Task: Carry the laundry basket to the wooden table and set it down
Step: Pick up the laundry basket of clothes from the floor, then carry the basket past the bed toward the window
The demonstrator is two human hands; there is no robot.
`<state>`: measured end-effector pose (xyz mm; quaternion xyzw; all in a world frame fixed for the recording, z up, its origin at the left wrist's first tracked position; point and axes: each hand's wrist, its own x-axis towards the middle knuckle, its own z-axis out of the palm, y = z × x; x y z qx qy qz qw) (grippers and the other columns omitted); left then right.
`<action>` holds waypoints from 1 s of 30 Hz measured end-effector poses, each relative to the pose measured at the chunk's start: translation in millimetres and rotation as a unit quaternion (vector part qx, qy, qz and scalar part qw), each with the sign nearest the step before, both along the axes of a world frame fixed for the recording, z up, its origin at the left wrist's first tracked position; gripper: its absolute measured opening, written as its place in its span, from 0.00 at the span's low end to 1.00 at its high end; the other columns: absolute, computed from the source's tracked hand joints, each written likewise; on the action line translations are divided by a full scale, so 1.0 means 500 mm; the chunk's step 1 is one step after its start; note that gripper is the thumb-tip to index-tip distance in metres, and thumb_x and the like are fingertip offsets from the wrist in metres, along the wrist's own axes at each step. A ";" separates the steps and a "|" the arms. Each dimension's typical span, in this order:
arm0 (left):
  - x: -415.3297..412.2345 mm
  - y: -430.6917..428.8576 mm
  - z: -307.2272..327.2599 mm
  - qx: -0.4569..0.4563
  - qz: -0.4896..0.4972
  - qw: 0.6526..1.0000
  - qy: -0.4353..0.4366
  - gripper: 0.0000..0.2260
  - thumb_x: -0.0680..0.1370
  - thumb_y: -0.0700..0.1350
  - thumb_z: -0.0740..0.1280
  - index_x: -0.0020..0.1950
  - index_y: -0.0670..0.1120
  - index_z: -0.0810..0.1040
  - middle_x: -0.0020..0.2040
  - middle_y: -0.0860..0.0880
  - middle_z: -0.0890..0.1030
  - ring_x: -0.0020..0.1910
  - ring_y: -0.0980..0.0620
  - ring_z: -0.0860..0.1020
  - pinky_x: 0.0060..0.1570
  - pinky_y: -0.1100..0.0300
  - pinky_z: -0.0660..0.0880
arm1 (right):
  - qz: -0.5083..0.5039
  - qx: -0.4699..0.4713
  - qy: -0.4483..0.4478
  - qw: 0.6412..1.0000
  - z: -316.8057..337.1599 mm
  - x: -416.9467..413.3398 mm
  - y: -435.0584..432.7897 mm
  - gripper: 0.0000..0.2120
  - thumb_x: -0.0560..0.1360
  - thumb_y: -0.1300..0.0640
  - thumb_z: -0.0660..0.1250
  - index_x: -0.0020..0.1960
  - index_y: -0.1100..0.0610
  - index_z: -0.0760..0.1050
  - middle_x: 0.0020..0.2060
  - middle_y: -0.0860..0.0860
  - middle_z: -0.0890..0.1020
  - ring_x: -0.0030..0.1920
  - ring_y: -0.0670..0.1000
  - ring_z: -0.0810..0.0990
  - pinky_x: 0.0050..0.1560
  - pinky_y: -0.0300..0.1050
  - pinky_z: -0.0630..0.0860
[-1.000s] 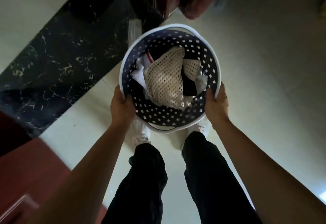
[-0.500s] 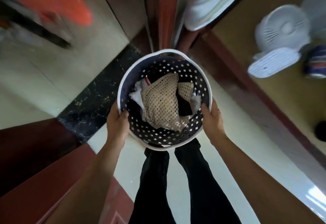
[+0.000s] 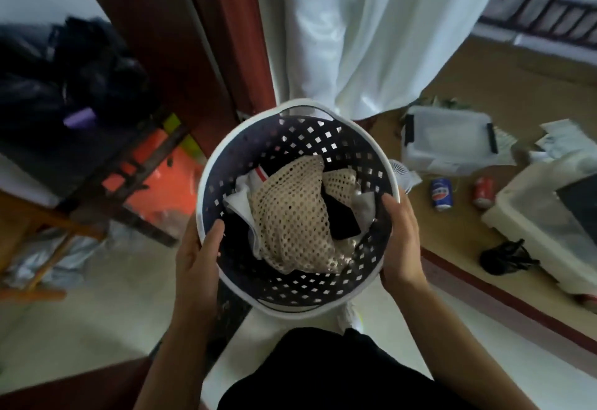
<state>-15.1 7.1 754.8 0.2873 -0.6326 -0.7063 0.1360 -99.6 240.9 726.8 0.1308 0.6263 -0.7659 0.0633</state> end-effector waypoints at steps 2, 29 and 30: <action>0.002 -0.014 0.032 -0.008 -0.047 0.999 0.024 0.17 0.83 0.35 0.62 0.66 0.52 0.81 0.55 0.55 0.89 0.54 0.56 0.87 0.50 0.62 0.82 | -0.017 -0.021 0.013 1.000 0.034 0.014 0.003 0.18 0.74 0.43 0.69 0.62 0.44 0.85 0.62 0.61 0.87 0.66 0.64 0.84 0.73 0.65 0.77; 0.329 0.902 0.042 0.023 -0.626 0.780 0.018 0.24 0.76 0.30 0.60 0.62 0.54 0.82 0.54 0.51 0.89 0.59 0.45 0.85 0.52 0.55 0.83 | -0.638 -0.029 0.069 0.767 0.039 0.945 0.682 0.27 0.63 0.44 0.68 0.61 0.48 0.82 0.68 0.66 0.82 0.70 0.67 0.81 0.74 0.72 0.76; 0.357 0.945 0.035 0.026 -0.637 0.771 0.009 0.24 0.77 0.30 0.59 0.65 0.52 0.81 0.53 0.51 0.89 0.57 0.46 0.85 0.48 0.58 0.83 | -0.647 -0.026 0.063 0.759 0.036 0.981 0.714 0.29 0.63 0.44 0.68 0.63 0.48 0.81 0.68 0.64 0.82 0.71 0.67 0.81 0.74 0.71 0.76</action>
